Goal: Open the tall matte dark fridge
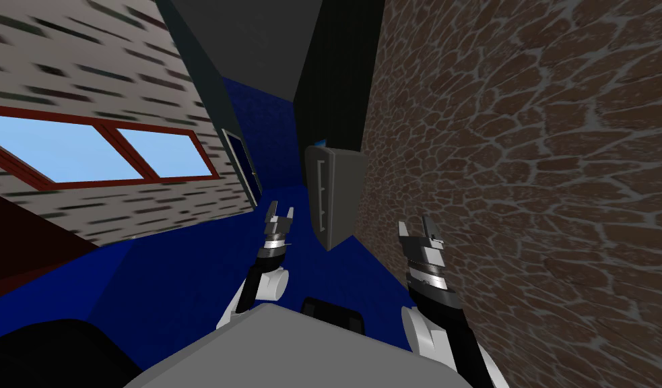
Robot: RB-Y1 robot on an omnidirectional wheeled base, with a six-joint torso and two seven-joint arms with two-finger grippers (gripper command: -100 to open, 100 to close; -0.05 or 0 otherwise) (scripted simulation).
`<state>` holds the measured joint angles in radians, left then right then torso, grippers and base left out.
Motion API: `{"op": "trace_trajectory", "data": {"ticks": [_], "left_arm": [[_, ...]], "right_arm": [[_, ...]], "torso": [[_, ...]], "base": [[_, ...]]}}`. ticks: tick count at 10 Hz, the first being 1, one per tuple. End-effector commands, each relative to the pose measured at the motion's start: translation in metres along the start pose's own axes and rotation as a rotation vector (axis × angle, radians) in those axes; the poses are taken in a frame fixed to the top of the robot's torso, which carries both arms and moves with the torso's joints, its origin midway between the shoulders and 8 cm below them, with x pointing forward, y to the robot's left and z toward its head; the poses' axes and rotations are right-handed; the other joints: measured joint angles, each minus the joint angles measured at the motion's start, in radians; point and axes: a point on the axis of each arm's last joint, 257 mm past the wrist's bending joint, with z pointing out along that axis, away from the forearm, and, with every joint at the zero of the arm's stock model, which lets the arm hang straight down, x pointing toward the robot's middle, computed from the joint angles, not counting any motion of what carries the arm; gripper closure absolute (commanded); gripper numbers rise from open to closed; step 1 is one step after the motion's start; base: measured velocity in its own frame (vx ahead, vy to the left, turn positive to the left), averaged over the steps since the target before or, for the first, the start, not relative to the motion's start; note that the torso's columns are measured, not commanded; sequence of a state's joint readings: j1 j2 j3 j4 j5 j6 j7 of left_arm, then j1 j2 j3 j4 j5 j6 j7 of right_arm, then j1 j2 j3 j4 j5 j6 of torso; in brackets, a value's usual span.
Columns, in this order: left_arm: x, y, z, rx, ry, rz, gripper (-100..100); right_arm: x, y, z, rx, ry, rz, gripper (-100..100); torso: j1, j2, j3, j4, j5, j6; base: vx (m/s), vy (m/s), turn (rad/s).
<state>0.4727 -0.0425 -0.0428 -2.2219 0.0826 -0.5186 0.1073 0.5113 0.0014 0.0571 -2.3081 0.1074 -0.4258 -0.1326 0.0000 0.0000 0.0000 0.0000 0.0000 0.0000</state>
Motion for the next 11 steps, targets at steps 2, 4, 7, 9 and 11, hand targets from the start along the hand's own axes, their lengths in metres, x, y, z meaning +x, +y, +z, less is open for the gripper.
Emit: {"op": "trace_trajectory", "data": {"ticks": [2, 4, 7, 9, 11], "left_arm": [[0.000, 0.000, 0.000, 0.000, 0.000, 0.000, 0], [0.000, 0.000, 0.000, 0.000, 0.000, 0.000, 0], [0.000, 0.000, 0.000, 0.000, 0.000, 0.000, 0], [0.000, 0.000, 0.000, 0.000, 0.000, 0.000, 0], [0.004, 0.016, 0.002, -0.041, 0.057, -0.009, -100]], "right_arm": [[0.000, 0.000, 0.000, 0.000, 0.000, 0.000, 0], [0.000, 0.000, 0.000, 0.000, 0.000, 0.000, 0], [0.000, 0.000, 0.000, 0.000, 0.000, 0.000, 0], [0.000, 0.000, 0.000, 0.000, 0.000, 0.000, 0], [0.000, 0.000, 0.000, 0.000, 0.000, 0.000, 0]], "torso": [[0.000, 0.104, -0.209, 0.105, 0.000, 0.000], [0.000, 0.248, -0.497, 0.248, 0.000, 0.000], [0.000, 0.470, -0.939, 0.470, 0.000, 0.000], [0.000, 0.618, -1.234, 0.617, 0.000, 0.000], [0.000, 0.725, -1.451, 0.724, 0.000, 0.000]], "base": [[0.000, 0.000, 0.000], [0.000, 0.000, 0.000], [0.000, 0.000, 0.000], [0.000, 0.000, 0.000], [0.018, -0.024, -0.009]]}}
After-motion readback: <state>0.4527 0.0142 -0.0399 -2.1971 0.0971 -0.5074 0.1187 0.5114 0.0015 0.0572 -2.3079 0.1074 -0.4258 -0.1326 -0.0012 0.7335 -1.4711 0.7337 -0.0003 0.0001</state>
